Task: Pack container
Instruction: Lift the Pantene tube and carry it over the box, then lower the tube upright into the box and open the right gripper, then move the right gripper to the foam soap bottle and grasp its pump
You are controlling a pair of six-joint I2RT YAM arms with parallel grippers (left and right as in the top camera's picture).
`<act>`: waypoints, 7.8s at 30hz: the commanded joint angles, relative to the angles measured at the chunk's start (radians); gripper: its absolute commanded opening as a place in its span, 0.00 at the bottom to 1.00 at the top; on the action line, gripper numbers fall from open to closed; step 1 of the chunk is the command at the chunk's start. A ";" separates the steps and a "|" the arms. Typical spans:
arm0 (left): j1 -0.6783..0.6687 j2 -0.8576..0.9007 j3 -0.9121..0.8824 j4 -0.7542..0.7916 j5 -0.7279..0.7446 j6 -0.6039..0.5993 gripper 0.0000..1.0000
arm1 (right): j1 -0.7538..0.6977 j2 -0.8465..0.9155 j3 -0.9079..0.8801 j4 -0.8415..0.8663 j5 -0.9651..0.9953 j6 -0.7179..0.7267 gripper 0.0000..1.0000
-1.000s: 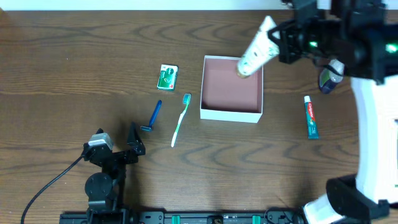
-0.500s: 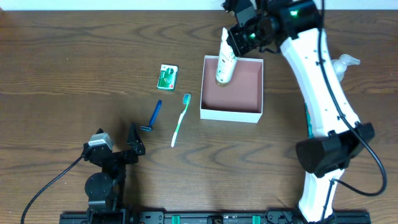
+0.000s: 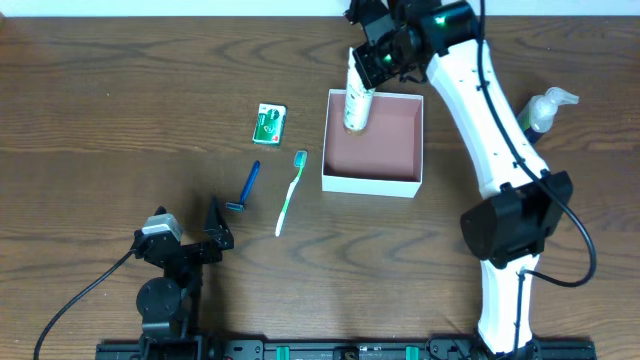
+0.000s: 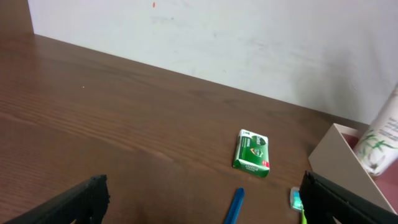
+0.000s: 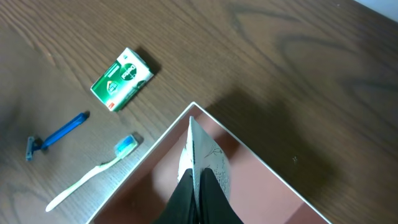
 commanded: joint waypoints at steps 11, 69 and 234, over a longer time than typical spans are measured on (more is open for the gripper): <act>0.004 -0.005 -0.029 -0.017 0.003 0.006 0.98 | 0.053 0.016 0.012 0.040 0.031 0.022 0.02; 0.004 -0.005 -0.029 -0.018 0.003 0.006 0.98 | 0.047 -0.006 0.034 0.055 0.051 0.022 0.73; 0.004 -0.005 -0.029 -0.018 0.003 0.006 0.98 | -0.652 0.000 -0.193 -0.097 0.299 1.561 0.40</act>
